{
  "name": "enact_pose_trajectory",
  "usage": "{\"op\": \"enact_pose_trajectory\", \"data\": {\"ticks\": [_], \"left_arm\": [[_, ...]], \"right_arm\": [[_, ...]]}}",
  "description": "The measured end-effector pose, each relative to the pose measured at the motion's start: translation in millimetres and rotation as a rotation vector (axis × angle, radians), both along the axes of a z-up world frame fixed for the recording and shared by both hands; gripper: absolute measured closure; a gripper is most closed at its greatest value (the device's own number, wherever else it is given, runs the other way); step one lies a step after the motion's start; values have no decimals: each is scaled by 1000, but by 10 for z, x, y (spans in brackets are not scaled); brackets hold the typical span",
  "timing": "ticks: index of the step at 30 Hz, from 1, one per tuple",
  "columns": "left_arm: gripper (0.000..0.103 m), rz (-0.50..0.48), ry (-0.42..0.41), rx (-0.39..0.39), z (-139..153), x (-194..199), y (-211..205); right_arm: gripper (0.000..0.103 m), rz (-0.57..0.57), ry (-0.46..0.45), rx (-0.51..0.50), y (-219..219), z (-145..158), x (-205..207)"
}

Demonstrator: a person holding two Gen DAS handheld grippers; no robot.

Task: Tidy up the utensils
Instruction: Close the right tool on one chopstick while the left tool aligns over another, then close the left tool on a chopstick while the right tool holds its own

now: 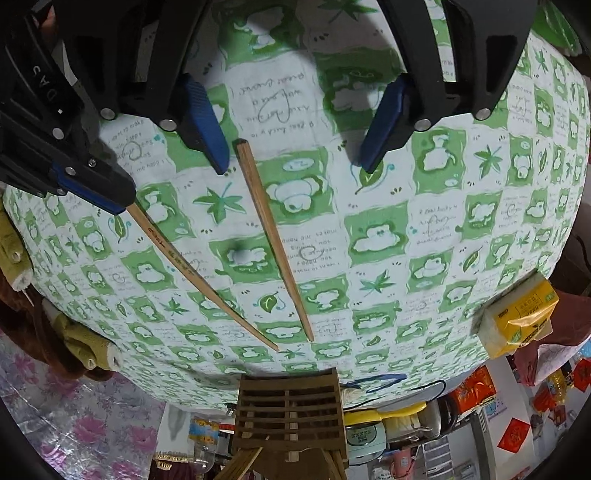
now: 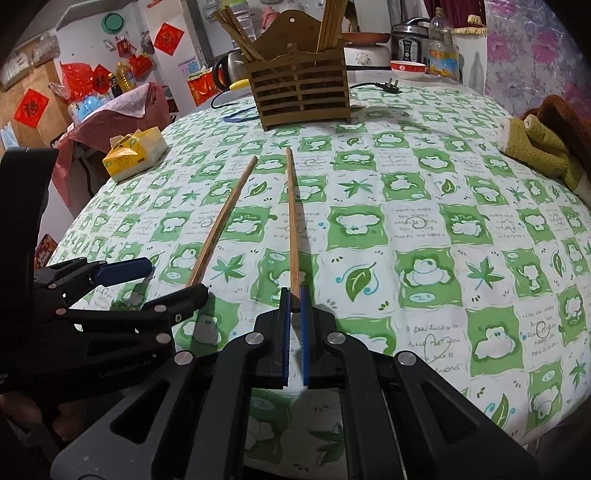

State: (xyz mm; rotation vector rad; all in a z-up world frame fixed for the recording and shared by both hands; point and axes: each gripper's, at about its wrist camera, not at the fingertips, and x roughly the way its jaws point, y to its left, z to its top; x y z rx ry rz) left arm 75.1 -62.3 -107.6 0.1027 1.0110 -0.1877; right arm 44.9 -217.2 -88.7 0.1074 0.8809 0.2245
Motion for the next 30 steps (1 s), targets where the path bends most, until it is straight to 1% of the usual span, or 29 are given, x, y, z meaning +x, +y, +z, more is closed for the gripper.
{"op": "enact_pose_trajectory", "data": {"ticks": [1, 2, 3, 4, 5, 6, 7, 10, 13, 15, 17, 22, 26, 30], "left_arm": [[36, -6, -10, 0, 0, -2, -4], [42, -13, -20, 3, 2, -9, -13], [55, -24, -29, 3, 8, -17, -26], [63, -34, -35, 3, 18, -24, -45], [76, -50, -40, 12, 27, -32, -76], [88, -75, -50, 37, 28, -50, -129], [92, -99, -56, 47, 25, -73, -171], [93, -109, -68, 65, 18, -104, -199], [95, -98, -35, 36, 42, -90, -130], [97, -85, -34, 57, 60, -98, -92], [97, -86, -42, 72, 87, -118, -66], [97, -84, -91, 57, 283, -167, 33], [97, -79, -144, 7, 542, -198, 150], [97, -67, -152, -36, 723, -168, 256]], "right_arm": [[97, -1, 0, 4, -9, 2, 2], [97, -1, 0, 5, -10, 3, 1], [97, -2, -1, 5, -13, 5, 0], [97, -3, -1, 6, -17, 6, 1], [97, -4, -1, 6, -19, 7, 0], [97, -3, 0, 6, -22, 7, -1], [97, -4, 0, 6, -23, 8, -2], [97, -5, -4, 7, -30, 23, -7], [97, -7, -11, 5, -45, 54, -19], [97, -11, -16, 6, -58, 76, -29], [97, -13, -18, 8, -60, 92, -30], [97, -14, -35, 5, -54, 176, -50], [97, -20, -64, 6, -67, 298, -69], [97, -31, -96, 11, -105, 442, -71]]}}
